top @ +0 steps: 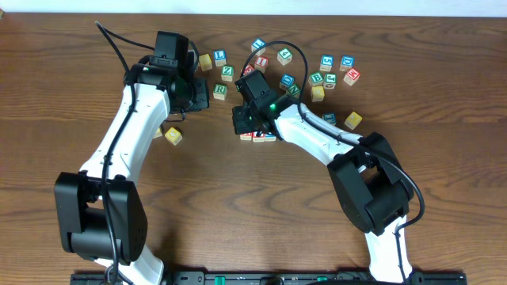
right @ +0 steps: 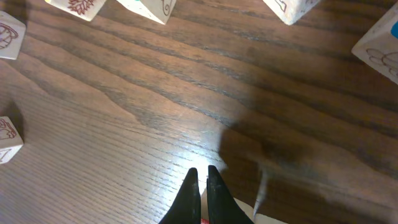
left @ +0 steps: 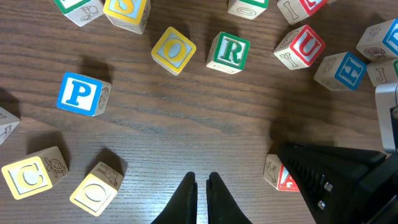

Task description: Spell out AI2

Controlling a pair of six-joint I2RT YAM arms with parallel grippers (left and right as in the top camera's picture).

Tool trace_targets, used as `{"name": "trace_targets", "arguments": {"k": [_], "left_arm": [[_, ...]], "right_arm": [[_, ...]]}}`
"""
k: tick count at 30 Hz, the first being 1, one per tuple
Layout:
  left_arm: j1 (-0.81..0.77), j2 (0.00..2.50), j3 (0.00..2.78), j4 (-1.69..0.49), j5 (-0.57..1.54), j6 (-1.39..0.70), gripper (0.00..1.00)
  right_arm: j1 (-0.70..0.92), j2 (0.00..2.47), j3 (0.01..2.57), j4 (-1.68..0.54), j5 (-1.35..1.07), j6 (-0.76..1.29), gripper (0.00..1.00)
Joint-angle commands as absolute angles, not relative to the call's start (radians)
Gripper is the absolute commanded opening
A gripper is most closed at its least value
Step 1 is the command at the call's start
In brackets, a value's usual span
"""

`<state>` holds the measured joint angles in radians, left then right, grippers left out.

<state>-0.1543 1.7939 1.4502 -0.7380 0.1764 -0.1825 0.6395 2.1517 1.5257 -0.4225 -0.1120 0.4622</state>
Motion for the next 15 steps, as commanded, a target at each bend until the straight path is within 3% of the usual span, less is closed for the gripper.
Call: {"name": "trace_targets", "arguments": {"k": [1, 15], "left_arm": [[-0.152, 1.790, 1.459, -0.745, 0.164, -0.176, 0.07], [-0.152, 1.790, 1.459, -0.747, 0.164, -0.176, 0.08]], "right_arm": [[0.649, 2.167, 1.542, -0.429, -0.104, 0.448, 0.01], [0.649, 2.167, 1.542, -0.445, -0.104, 0.448, 0.01]]}}
